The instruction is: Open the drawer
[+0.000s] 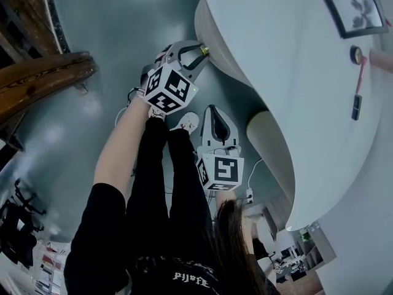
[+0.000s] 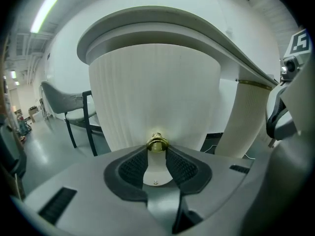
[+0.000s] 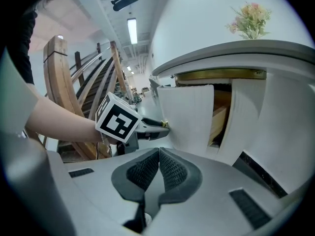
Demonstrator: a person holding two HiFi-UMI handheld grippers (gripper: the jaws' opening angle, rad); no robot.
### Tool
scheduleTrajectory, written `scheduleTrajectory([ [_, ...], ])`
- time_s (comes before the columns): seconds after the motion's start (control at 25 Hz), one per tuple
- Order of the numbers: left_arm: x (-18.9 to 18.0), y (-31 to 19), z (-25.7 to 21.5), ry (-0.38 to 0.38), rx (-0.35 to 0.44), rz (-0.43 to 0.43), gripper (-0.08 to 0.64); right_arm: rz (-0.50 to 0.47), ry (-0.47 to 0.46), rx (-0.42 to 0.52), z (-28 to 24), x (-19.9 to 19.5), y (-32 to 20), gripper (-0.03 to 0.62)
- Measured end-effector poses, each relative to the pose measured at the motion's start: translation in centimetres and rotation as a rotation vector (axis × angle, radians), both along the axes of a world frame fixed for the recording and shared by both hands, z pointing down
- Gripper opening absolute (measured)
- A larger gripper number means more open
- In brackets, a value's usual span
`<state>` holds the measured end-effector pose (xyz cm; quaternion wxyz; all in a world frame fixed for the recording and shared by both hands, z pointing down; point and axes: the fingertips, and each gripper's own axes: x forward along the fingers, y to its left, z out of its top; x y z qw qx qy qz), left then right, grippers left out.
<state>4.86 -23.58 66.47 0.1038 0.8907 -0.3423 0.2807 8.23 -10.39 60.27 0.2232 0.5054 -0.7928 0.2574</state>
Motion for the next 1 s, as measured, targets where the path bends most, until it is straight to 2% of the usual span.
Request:
scheduleTrajectory([
  [0.56,-2.4,2.3,-0.4,-0.070,-0.044,-0.053,0.124,0.006,-0.015,0.006,-2.0,-0.7,0.8,0.026],
  [1.0,-4.1,3.9,-0.4,-0.129,-0.055,-0.038,0.124,0.046,-0.023,0.011,-3.4,-0.9,1.7,0.026],
])
